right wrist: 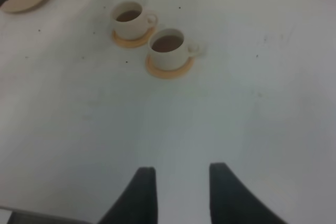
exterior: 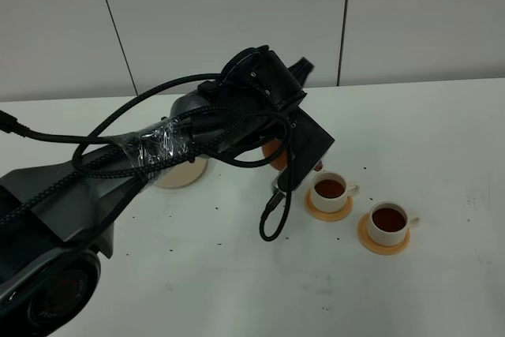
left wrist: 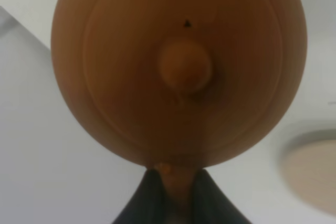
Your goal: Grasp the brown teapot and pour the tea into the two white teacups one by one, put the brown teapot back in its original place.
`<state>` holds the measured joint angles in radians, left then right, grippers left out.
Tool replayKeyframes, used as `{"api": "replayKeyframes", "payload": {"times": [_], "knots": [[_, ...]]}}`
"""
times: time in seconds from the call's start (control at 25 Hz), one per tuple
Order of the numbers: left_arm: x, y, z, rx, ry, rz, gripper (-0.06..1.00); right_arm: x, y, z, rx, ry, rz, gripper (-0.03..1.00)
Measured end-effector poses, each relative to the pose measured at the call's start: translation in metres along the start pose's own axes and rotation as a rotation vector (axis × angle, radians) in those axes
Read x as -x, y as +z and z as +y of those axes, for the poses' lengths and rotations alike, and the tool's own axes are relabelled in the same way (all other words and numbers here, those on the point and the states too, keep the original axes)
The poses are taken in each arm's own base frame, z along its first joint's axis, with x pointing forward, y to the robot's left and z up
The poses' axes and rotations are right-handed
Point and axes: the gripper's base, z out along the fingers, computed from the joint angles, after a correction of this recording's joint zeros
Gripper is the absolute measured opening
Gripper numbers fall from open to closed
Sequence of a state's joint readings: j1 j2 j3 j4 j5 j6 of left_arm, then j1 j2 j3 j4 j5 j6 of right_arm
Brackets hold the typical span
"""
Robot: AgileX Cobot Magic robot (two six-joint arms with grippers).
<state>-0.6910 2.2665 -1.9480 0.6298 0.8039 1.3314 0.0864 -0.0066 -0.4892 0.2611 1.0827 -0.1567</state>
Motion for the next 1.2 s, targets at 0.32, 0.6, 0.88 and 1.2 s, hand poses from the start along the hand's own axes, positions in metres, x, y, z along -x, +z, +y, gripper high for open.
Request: {"api": "replayKeyframes", "payload": {"times": [0.32, 0.6, 0.88, 1.2], "knots": [[-0.019, 0.011, -0.02, -0.171, -0.349, -0.029, 0.17, 0.0, 0.0, 0.0, 0.0, 0.0, 0.0, 0.24], [-0.037, 0.024, -0.032, -0.264, -0.622, -0.136, 0.17, 0.0, 0.0, 0.0, 0.0, 0.0, 0.0, 0.24], [-0.05, 0.031, -0.043, -0.349, -0.766, -0.258, 0.17, 0.0, 0.0, 0.0, 0.0, 0.0, 0.0, 0.24], [-0.055, 0.032, -0.052, -0.441, -0.781, -0.312, 0.17, 0.0, 0.0, 0.0, 0.0, 0.0, 0.0, 0.24]]}}
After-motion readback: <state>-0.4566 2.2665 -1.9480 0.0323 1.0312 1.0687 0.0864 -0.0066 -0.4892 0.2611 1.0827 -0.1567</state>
